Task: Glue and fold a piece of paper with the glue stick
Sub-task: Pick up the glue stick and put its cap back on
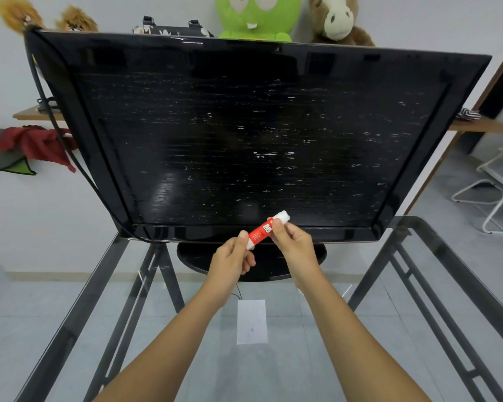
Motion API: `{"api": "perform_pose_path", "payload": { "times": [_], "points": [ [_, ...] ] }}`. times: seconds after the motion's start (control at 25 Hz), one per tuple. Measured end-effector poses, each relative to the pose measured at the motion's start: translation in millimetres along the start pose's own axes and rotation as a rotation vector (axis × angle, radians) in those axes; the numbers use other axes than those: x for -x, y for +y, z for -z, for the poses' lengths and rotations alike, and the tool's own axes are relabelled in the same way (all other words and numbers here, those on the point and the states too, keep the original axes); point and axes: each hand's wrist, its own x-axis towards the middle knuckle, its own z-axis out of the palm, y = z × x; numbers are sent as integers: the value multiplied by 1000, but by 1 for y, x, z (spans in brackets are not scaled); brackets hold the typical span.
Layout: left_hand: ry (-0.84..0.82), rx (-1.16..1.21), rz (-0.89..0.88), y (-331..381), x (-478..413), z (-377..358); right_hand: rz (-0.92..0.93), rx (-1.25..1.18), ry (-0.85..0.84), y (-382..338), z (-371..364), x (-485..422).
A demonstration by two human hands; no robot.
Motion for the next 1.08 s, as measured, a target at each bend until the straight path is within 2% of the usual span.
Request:
{"api": "perform_pose_path", "payload": {
  "times": [0.08,0.2,0.24,0.32,0.4,0.48,0.56,0.64,0.76,0.84,0.92,1.0,1.08],
  "points": [
    [-18,81,136,5,-2,2,7,0,-20,-1,-1,-1],
    [-170,392,504,13,-4,8,25,34,-51,-1,-1,-2],
    [-168,428,554,15,-5,7,26,41,-53,0,0,-2],
    [-73,384,460,13,-5,4,26,24,-41,2,0,0],
    [-11,311,174,6,-2,2,29,13,-12,1,1,0],
    [-52,103,-40,-3,4,3,22,18,-4,1,1,0],
    [-22,7,-34,-5,4,4,14,16,-22,1,1,0],
    [-25,134,128,0,2,2,22,11,-43,2,0,0],
    [-222,593,564,10,-3,10,56,21,-76,1,-2,0],
    [-292,699,713,12,-3,13,76,52,-87,1,-3,1],
    [-227,549,644,11,-1,10,68,44,-81,2,-2,2],
    [-118,425,380,8,0,6,59,24,-65,4,0,2],
    [-92,317,121,3,3,5,49,16,-51,3,1,1]
  ]
}}
